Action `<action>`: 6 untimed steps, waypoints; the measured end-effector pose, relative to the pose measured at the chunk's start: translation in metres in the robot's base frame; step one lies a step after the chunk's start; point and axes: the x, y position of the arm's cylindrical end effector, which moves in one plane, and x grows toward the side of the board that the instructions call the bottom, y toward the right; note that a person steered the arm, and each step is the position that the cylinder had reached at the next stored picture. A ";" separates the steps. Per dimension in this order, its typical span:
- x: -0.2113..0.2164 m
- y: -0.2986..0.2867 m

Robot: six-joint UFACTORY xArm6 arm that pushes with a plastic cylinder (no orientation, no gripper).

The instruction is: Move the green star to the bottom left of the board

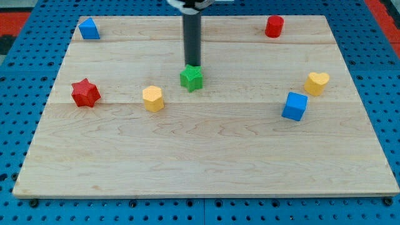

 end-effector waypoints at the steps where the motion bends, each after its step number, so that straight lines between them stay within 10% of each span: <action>1: 0.022 0.000; 6: 0.112 0.008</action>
